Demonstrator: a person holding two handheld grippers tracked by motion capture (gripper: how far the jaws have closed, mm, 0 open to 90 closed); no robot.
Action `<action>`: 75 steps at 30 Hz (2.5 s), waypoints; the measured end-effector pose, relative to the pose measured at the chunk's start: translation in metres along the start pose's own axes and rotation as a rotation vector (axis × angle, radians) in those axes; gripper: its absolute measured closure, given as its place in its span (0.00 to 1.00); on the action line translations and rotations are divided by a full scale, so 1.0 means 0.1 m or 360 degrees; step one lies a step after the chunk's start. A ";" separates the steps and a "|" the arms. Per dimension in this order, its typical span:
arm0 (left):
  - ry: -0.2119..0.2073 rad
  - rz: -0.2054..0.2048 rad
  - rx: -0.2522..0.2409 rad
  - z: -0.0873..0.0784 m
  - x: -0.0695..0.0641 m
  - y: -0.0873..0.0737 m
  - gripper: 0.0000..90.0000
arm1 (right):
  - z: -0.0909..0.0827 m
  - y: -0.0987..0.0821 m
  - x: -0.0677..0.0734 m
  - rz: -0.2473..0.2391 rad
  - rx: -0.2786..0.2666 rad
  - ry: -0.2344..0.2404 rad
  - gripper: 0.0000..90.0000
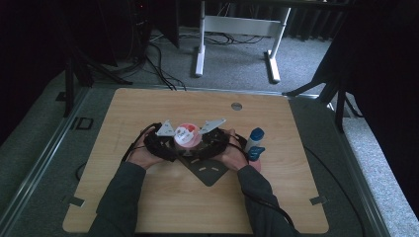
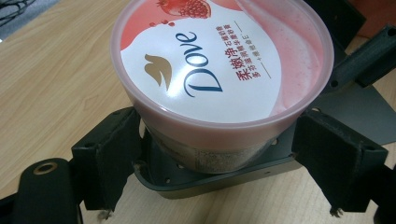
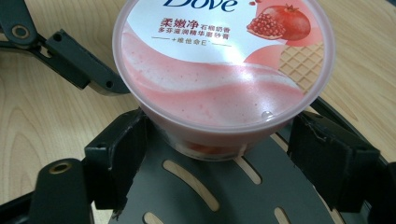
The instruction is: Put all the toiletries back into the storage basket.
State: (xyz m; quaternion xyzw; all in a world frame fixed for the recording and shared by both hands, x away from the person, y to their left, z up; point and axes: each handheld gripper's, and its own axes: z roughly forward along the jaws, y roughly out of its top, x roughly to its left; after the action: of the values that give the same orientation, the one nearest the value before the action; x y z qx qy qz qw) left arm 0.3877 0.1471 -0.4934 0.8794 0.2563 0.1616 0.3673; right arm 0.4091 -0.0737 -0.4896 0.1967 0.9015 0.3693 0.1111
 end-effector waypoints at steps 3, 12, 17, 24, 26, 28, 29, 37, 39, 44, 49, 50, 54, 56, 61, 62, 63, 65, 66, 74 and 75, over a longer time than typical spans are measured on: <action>0.0006 0.0002 0.0020 0.03 0.00 0.00 0.18 | 0.02 0.00 0.00 0.0010 0.0028 -0.0012 0.22; 0.0002 -0.0028 0.0060 0.11 0.03 -0.05 0.18 | 0.11 -0.02 0.01 0.0054 0.0083 -0.0032 0.24; 0.0005 -0.0022 0.0099 0.16 0.01 -0.10 0.18 | 0.17 -0.03 0.02 0.0043 0.0141 -0.0039 0.24; -0.0010 -0.0070 0.0097 0.19 0.03 -0.14 0.18 | 0.22 -0.05 0.03 0.0078 0.0169 -0.0025 0.24; -0.0013 -0.0079 0.0108 0.19 0.04 -0.14 0.18 | 0.23 -0.05 0.02 0.0095 0.0169 -0.0026 0.24; -0.0004 -0.0110 0.0109 0.20 0.04 -0.14 0.18 | 0.23 -0.05 0.01 0.0124 0.0164 -0.0011 0.26; -0.0001 -0.0116 0.0110 0.20 0.04 -0.14 0.18 | 0.24 -0.06 0.00 0.0145 0.0161 -0.0002 0.27; -0.0033 -0.0210 0.0100 0.21 0.06 -0.17 0.19 | 0.24 -0.08 0.01 0.0169 0.0148 -0.0006 0.30; -0.0028 -0.0220 0.0093 0.21 0.06 -0.18 0.19 | 0.23 -0.08 0.01 0.0179 0.0142 -0.0015 0.30; -0.0006 -0.0212 0.0102 0.25 0.03 -0.16 0.19 | 0.22 -0.08 0.01 0.0159 0.0149 -0.0045 0.30; 0.0002 -0.0217 0.0098 0.24 0.02 -0.17 0.22 | 0.21 -0.11 0.01 0.0173 0.0153 -0.0061 0.30; 0.0008 -0.0218 0.0102 0.23 0.01 -0.17 0.23 | 0.20 -0.11 0.02 0.0177 0.0147 -0.0060 0.30; 0.0026 -0.0216 0.0118 0.22 -0.01 -0.16 0.23 | 0.17 -0.10 0.03 0.0163 0.0136 -0.0079 0.30; 0.0034 -0.0222 0.0125 0.22 -0.02 -0.15 0.23 | 0.15 -0.10 0.03 0.0165 0.0127 -0.0084 0.30; 0.0038 -0.0227 0.0143 0.22 -0.02 -0.13 0.23 | 0.15 -0.09 0.04 0.0174 0.0132 -0.0088 0.30; 0.0038 -0.0227 0.0143 0.22 -0.02 -0.13 0.23 | 0.16 -0.09 0.04 0.0172 0.0132 -0.0089 0.30; 0.0039 -0.0229 0.0142 0.23 -0.02 -0.13 0.23 | 0.16 -0.09 0.04 0.0171 0.0134 -0.0088 0.30; 0.0043 -0.0233 0.0138 0.23 -0.03 -0.13 0.23 | 0.17 -0.10 0.04 0.0174 0.0136 -0.0090 0.30; 0.0043 -0.0233 0.0138 0.23 -0.03 -0.13 0.23 | 0.17 -0.10 0.04 0.0174 0.0136 -0.0090 0.30; 0.0053 -0.0215 0.0177 0.22 -0.03 -0.10 0.25 | 0.16 -0.11 0.04 0.0179 0.0132 -0.0104 0.30; 0.0074 -0.0211 0.0163 0.20 -0.03 -0.12 0.26 | 0.16 -0.11 0.04 0.0180 0.0130 -0.0106 0.30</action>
State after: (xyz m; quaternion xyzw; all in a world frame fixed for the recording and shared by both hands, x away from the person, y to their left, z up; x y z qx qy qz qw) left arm 0.3906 0.1408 -0.5158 0.8742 0.3302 0.1439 0.3257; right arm 0.4080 -0.0692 -0.5086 0.2637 0.8990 0.3312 0.1118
